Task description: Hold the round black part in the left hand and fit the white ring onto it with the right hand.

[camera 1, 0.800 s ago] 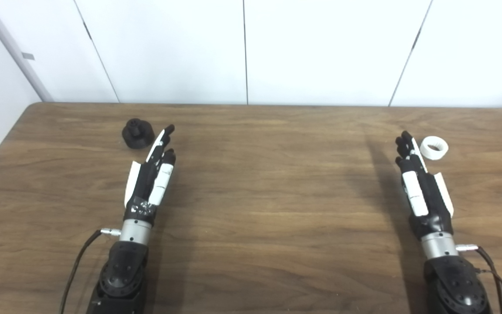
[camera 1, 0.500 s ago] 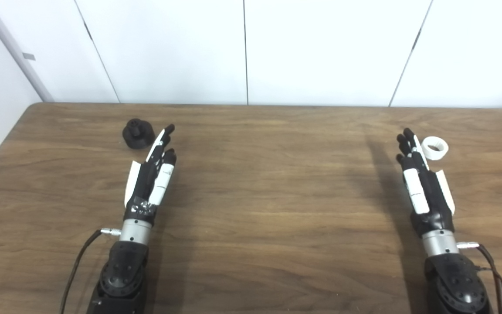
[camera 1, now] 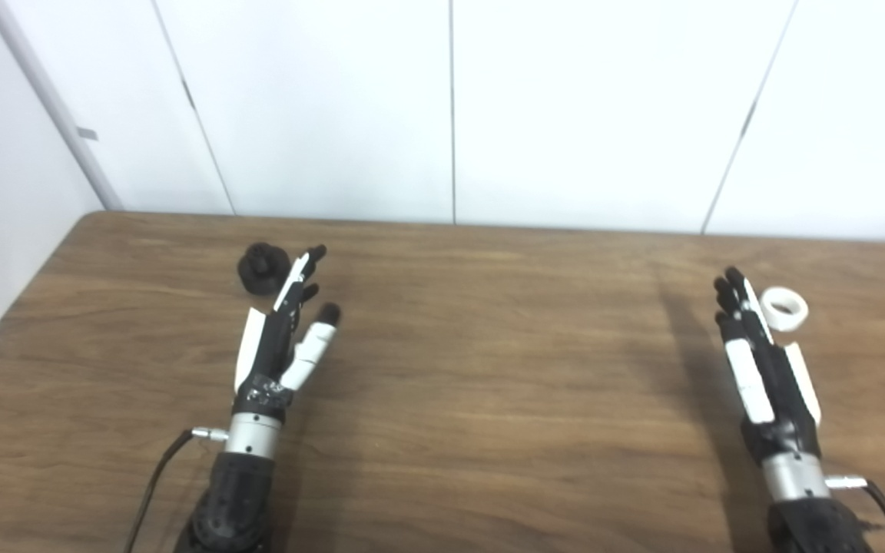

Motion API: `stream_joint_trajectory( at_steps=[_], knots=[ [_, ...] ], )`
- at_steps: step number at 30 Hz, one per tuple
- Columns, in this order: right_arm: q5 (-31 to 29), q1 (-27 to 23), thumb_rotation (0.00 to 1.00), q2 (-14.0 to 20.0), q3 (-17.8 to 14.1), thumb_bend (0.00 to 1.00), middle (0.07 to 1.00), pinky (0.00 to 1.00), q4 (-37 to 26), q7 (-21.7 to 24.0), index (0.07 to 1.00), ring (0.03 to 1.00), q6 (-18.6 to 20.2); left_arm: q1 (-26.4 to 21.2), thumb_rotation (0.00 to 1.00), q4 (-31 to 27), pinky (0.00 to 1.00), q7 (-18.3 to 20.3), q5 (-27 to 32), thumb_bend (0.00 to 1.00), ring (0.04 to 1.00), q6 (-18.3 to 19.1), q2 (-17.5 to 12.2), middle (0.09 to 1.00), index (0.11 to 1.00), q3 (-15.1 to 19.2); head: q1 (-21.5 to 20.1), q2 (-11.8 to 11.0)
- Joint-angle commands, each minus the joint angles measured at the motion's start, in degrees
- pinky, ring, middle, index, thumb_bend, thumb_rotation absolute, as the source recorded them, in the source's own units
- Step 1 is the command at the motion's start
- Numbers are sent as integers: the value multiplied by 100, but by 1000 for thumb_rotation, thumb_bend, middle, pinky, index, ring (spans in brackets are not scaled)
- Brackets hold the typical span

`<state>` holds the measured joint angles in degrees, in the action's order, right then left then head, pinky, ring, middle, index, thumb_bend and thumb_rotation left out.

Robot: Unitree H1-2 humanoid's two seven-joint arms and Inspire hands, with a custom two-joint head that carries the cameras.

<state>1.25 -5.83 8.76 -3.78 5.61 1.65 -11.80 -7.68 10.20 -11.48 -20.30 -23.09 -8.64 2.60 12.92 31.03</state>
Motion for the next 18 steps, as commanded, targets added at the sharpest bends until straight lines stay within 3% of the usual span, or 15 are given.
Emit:
stream_joint_trajectory(
  at_steps=[1, 6, 11, 14, 18],
  knots=[
    [-55, 231, 918, -2, -4, 475, 975, 980, 446, 17, 984, 996, -215, 191, 384, 573, 880, -553, -643, 844, 927, -347, -171, 945, 915, -101, 79, -106],
    [-34, 191, 940, 46, 38, 469, 980, 990, 654, 55, 996, 1000, -340, 34, 252, 828, 803, -1728, -1473, 878, 877, -382, -475, 903, 849, -486, 162, -337],
    [-81, 144, 897, 46, 31, 444, 974, 948, 889, 74, 987, 988, -617, -175, 188, 1221, 742, -3022, -2026, 914, 855, -382, -741, 873, 799, -995, 279, -537],
    [-68, 106, 907, 71, 39, 449, 975, 954, 1051, 80, 984, 989, -745, -343, 208, 1511, 854, -3643, -2474, 920, 876, -372, -864, 863, 797, -1130, 374, -660],
    [-34, 73, 923, 92, 52, 461, 974, 954, 1181, 58, 978, 990, -839, -540, 229, 1772, 876, -4116, -2991, 904, 904, -102, -1030, 890, 831, -1189, 394, -690]
  ],
)
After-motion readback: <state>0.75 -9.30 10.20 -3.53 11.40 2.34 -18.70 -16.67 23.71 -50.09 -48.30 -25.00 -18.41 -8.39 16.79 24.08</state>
